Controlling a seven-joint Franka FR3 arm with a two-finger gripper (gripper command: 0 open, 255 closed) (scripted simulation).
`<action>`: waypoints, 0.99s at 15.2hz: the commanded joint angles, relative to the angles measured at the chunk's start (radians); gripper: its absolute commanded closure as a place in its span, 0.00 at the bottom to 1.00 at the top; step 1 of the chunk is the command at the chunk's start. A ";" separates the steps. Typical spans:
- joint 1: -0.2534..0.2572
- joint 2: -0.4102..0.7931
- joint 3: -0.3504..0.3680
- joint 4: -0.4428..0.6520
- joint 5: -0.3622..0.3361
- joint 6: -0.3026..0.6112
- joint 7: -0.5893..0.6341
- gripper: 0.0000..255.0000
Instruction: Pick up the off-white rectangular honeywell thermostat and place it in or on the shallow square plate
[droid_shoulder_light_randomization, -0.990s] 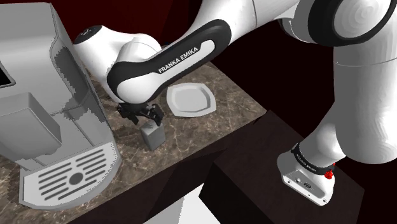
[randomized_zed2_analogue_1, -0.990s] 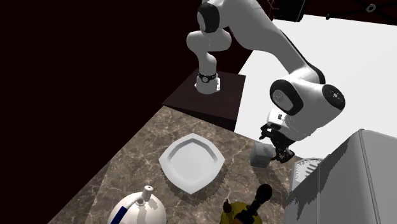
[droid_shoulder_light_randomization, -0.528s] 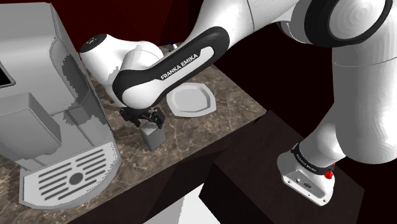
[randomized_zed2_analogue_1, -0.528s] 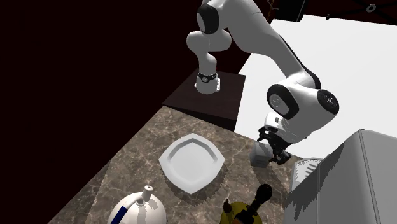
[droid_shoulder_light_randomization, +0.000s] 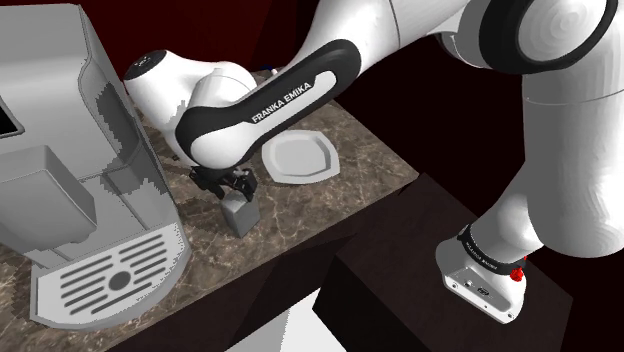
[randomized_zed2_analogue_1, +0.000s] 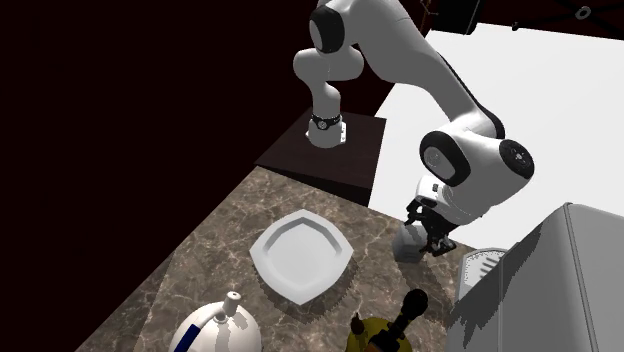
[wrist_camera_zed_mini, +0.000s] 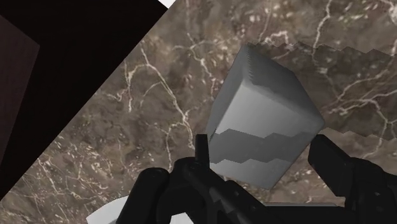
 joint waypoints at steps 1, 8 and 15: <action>0.002 0.010 0.000 0.001 0.000 0.010 0.000 1.00; -0.004 -0.019 0.009 0.000 0.011 -0.016 -0.006 1.00; -0.010 -0.049 0.019 0.010 0.026 -0.053 -0.016 0.00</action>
